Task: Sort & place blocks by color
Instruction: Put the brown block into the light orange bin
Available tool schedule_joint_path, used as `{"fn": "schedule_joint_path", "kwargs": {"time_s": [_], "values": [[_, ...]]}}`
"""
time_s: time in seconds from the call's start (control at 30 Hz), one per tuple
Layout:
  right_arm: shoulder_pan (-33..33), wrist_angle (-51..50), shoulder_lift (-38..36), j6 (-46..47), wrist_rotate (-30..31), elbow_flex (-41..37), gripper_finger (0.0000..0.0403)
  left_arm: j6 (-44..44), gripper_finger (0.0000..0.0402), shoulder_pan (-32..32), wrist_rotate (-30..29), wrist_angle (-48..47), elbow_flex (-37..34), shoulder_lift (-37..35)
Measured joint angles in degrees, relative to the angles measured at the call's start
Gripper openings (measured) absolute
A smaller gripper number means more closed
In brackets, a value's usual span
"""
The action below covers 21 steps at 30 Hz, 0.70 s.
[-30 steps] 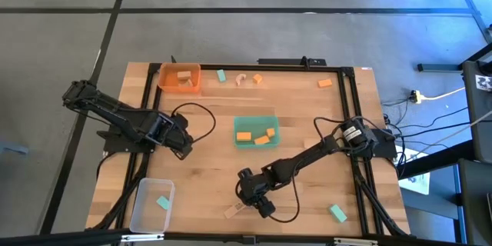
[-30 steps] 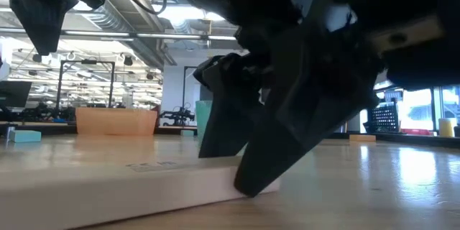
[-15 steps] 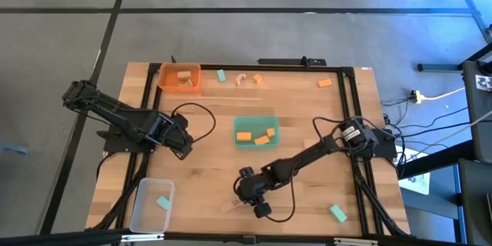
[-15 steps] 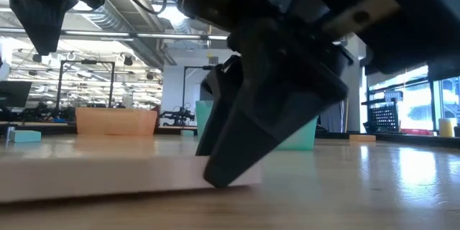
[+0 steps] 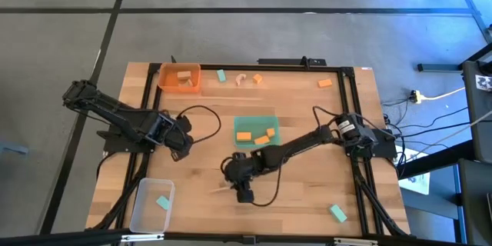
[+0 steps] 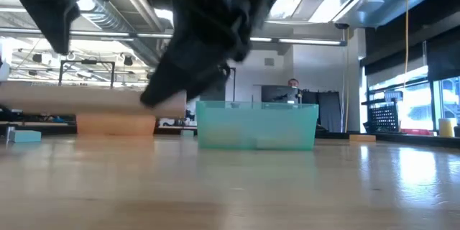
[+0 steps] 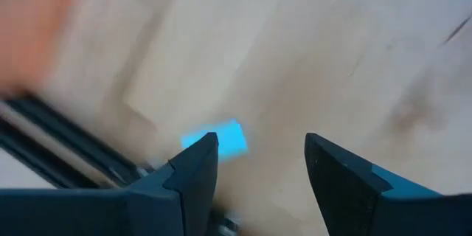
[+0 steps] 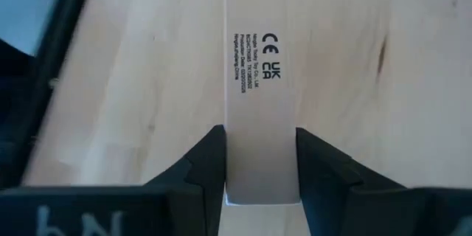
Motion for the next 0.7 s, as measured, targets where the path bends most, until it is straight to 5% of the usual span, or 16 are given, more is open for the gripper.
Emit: {"fn": "schedule_joint_path", "kwargs": {"time_s": [0.27,0.57,0.7], "values": [[-4.51,-17.61,-0.08,-2.34,-0.27,15.31,0.0127,22.88,0.0193,-6.19,-15.68,0.04,0.0,0.0],[-8.45,-35.01,-0.24,-4.24,-0.31,32.36,0.0127,25.66,0.0193,-13.95,-21.5,0.13,-0.01,-0.71],[-10.26,-42.58,-0.33,-6.35,0.23,38.49,0.0127,25.6,0.0193,-16.16,-28.72,0.27,0.0,-2.55]]}}
